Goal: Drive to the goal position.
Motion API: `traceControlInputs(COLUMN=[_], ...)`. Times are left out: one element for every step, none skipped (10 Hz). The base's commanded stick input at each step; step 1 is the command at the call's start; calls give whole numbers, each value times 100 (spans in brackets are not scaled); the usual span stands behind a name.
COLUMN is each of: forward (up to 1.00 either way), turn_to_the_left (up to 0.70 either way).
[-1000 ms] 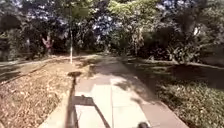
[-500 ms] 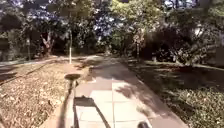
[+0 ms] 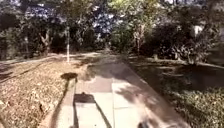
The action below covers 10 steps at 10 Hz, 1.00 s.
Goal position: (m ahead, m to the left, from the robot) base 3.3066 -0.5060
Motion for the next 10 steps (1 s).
traceControlInputs(forward=[50, 50, 50, 50, 50, 50, 50, 50, 50, 50], turn_to_the_left=[-6, 0, 0, 0, 0, 0, 0, 0, 0, 0])
